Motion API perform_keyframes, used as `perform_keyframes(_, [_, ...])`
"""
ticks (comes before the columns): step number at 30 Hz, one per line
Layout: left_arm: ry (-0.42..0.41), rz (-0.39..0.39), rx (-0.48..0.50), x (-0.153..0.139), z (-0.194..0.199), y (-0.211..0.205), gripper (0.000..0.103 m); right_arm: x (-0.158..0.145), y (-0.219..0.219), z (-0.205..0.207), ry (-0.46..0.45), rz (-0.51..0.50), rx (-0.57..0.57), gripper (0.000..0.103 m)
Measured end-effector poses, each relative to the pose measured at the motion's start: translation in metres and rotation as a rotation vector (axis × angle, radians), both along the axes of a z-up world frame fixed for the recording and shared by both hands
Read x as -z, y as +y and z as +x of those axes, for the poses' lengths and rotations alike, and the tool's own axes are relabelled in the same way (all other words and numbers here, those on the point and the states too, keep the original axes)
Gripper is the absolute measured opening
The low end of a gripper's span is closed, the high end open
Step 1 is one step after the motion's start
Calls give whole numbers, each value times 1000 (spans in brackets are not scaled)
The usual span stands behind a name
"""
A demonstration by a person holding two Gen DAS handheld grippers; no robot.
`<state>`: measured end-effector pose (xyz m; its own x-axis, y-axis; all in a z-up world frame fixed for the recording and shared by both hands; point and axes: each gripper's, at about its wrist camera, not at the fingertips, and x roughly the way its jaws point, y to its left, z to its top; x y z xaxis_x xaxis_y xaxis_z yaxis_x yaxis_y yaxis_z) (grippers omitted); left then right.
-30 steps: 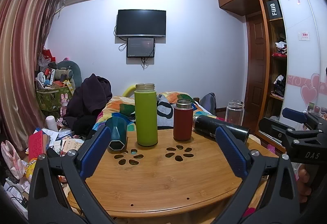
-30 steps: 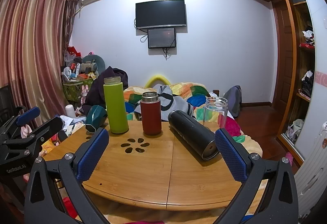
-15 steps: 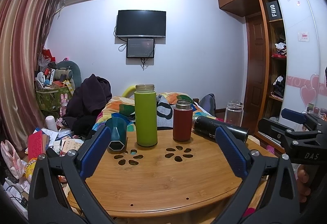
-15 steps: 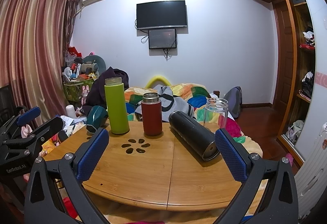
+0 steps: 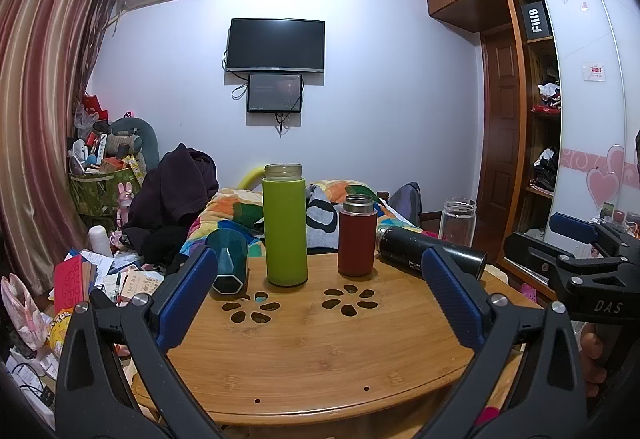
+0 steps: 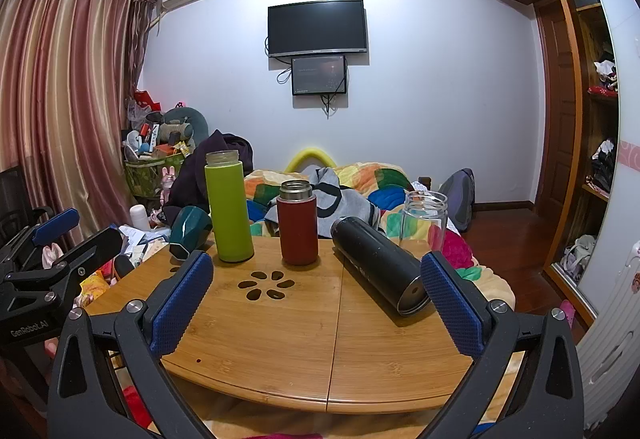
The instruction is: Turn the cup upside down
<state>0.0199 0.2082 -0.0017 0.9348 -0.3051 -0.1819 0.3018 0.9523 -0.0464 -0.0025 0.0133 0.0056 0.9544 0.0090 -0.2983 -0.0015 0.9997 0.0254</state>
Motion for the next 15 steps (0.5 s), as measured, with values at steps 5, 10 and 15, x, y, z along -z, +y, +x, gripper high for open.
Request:
perform_keyframes(5, [0,0,-2,0,0,0,103,1,0,0,1,2,-1,103])
perform_keyframes(10, [7,-2,3,1,1,1,103,0,0,0,1,0,-1,103])
perform_keyframes(15, [75,1,79,-6,19,-12,103,2,-4,-1,1,-12,18,103])
